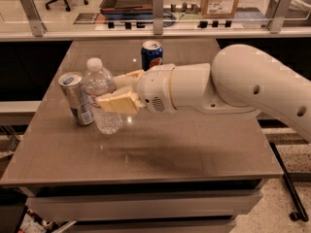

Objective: Move water bottle near redbull can

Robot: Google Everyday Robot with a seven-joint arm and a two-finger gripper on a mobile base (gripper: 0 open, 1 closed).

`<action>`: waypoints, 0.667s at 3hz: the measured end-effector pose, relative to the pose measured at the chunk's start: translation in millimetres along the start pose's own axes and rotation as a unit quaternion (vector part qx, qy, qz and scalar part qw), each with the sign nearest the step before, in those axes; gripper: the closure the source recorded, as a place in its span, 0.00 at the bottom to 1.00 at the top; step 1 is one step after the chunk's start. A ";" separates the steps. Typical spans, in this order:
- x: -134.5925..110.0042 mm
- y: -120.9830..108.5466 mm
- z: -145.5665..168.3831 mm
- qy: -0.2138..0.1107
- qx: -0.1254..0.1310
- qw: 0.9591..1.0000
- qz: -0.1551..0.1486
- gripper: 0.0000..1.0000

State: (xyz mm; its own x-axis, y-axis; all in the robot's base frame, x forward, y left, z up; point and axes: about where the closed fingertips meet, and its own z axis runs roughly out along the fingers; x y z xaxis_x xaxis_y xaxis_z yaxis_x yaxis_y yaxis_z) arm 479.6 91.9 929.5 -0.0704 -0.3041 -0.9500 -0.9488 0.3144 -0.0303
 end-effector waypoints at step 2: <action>-3.4 4.2 2.5 0.001 -0.003 1.000 -0.004 0.00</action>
Offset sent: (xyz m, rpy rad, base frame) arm -0.0013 0.0020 0.0010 -0.0019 -0.0025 0.0034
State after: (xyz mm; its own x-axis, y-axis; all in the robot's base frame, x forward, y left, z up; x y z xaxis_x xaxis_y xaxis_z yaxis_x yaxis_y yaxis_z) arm 476.6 96.5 931.7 -0.0626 -0.3088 -0.9491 -0.9510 0.3069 -0.0371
